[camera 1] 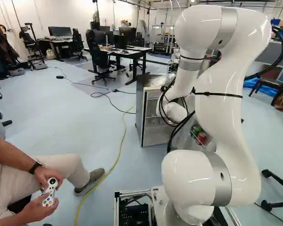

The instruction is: Grab a drink from the fridge

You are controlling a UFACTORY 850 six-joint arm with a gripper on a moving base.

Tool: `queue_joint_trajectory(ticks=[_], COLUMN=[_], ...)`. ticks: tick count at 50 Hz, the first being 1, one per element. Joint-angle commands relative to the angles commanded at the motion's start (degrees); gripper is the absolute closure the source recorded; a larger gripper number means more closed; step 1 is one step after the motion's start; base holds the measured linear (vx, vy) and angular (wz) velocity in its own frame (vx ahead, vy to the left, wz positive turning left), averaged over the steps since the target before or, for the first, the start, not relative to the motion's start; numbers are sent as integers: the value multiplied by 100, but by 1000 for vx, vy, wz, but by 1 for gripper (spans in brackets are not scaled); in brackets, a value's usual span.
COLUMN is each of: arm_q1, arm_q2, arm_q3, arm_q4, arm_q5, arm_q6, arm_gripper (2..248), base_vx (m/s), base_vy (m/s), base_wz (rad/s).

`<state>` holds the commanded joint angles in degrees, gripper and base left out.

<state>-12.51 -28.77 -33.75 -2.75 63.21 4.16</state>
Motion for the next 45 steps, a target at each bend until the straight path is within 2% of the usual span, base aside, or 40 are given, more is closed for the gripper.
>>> queue_joint_trajectory(ticks=[45], arm_q1=[67], arm_q2=[1513], arm_q3=[1156], arm_q4=[0], arm_q5=[0], arm_q6=[0], arm_gripper=[160], base_vx=[0], base_vy=[0], base_wz=[0])
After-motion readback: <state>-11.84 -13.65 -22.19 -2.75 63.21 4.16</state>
